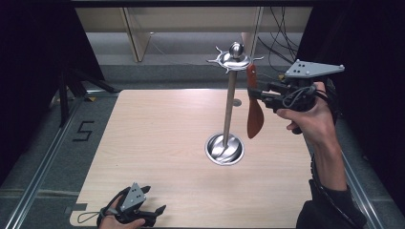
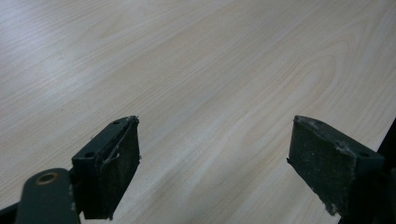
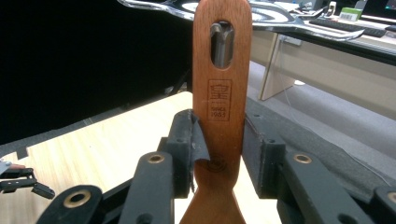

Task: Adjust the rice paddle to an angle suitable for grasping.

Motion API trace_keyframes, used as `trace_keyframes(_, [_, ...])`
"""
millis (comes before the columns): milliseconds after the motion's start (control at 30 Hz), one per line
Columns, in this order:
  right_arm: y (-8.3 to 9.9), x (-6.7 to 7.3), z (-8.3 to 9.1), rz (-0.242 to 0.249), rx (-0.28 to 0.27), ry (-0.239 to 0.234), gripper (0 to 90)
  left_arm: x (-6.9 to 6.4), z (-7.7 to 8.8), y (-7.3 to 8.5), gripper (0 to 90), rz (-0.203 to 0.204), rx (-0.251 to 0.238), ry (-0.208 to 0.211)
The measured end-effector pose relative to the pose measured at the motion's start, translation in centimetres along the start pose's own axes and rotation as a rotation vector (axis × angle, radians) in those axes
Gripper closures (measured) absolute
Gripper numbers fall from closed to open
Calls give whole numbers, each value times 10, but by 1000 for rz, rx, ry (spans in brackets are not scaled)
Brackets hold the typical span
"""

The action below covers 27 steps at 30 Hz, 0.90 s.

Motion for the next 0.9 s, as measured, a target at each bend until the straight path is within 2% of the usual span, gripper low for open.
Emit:
trace_keyframes(100, [1, 0, 0, -8, -6, -18, 669, -1, 0, -1, 157, 3, -7, 4])
trace_keyframes(133, [1, 0, 0, -1, -5, -7, 668, 0, 0, 0, 157, 3, 0, -1])
trace_keyframes(167, [1, 0, 0, 3, -6, -10, 668, 2, 0, 0, 157, -22, 5, -3])
trace_keyframes(200, [1, 0, 1, 3, -5, -7, 668, 2, 0, 0, 157, -25, 4, -5])
trace_keyframes(233, [2, 1, 0, -11, -6, -13, 668, -2, -1, -2, 157, 18, -17, 7])
trace_keyframes(300, [1, 1, 0, -2, -11, -21, 666, -1, 0, -1, 157, 1, -7, 5])
trace_keyframes(400, [2, 1, 1, 9, -7, -11, 659, -1, -1, -1, 157, 14, -12, 7])
trace_keyframes(433, [2, 1, 2, 11, -7, -3, 645, -2, -1, -1, 157, 21, -17, 8])
trace_keyframes(467, [3, 2, 1, -8, -11, -11, 625, 0, 0, -1, 157, 6, -7, 3])
trace_keyframes(500, [3, 2, 2, -18, -16, 3, 619, 0, -1, -1, 157, 4, -12, 2])
trace_keyframes(533, [4, 1, 2, -3, -18, 3, 612, -1, -1, -1, 157, 14, -14, 5])
trace_keyframes(567, [7, 3, 3, -18, -10, -6, 602, -1, -1, -1, 157, 15, -14, 6])
trace_keyframes(633, [9, 3, 4, -11, -24, -3, 558, 2, 0, 0, 157, -21, 4, -3])
trace_keyframes(667, [10, 3, 6, -16, -39, 2, 534, 0, 0, -1, 157, 4, -10, 4])
trace_keyframes(733, [14, 5, 11, -43, -51, 4, 476, -1, 0, -1, 157, 9, -9, 6])
trace_keyframes(767, [17, 3, 13, -29, -53, 18, 450, 1, 0, -1, 157, -5, -5, 1])
trace_keyframes(800, [21, 4, 14, -31, -51, 22, 433, 0, 0, 1, 157, 18, 5, -4])
trace_keyframes(833, [25, 6, 15, -33, -46, 23, 424, -3, -1, -1, 157, 45, -15, 8])
trace_keyframes(867, [28, 8, 16, -44, -53, 28, 415, -2, -1, -1, 157, 22, -14, 10])
trace_keyframes(900, [32, 7, 18, -38, -57, 48, 406, -2, -1, -1, 157, 24, -17, 7])
Point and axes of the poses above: each handheld gripper's, and its own axes: z roughly backward along the jaws, y roughly out of its underside, x roughly to its left, the point moved 9 cm from there along -z, roughly forward along the jaws, and after that the axes turned 4 degrees about x, right-handed, at the moved point
